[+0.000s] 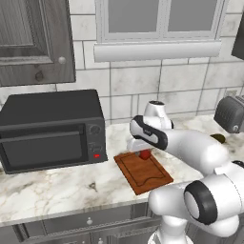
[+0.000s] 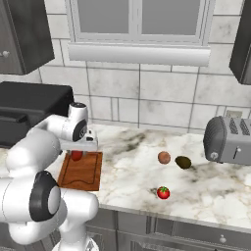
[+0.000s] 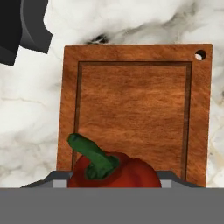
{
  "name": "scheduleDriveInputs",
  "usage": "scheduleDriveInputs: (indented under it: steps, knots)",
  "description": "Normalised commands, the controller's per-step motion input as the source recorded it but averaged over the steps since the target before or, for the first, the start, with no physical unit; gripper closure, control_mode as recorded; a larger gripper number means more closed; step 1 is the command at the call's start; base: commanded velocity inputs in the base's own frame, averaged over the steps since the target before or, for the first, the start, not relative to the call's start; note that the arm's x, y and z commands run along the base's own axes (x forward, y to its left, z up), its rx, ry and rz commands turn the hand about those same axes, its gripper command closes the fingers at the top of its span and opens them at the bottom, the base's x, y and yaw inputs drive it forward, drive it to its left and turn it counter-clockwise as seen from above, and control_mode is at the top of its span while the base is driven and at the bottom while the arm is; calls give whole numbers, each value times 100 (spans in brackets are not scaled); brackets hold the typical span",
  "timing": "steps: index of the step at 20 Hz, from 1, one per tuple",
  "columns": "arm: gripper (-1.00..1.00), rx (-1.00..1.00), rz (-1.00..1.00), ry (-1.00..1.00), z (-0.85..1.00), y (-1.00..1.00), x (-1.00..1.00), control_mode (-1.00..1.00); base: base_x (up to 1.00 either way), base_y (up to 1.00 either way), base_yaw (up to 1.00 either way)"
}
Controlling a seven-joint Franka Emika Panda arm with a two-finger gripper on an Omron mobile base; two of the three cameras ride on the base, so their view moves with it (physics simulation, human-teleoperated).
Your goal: Place the avocado, onion, tomato, and bell pepper on the cutting board.
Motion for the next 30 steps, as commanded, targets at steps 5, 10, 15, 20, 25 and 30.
scheduleDriveInputs:
  steps: [5,10,15,20,25,30]
  knots:
    - [100,0,0,5,-21,0,13,-100,0,0,0]
    - [100,0,0,0,-29,7,0,-100,0,0,0]
    - [100,0,0,2,-22,20,0,-100,0,0,0]
    - [100,0,0,0,-10,14,0,-100,0,0,0]
    - [100,0,0,0,-22,10,0,-100,0,0,0]
    - [100,0,0,1,-30,4,0,-100,0,0,0]
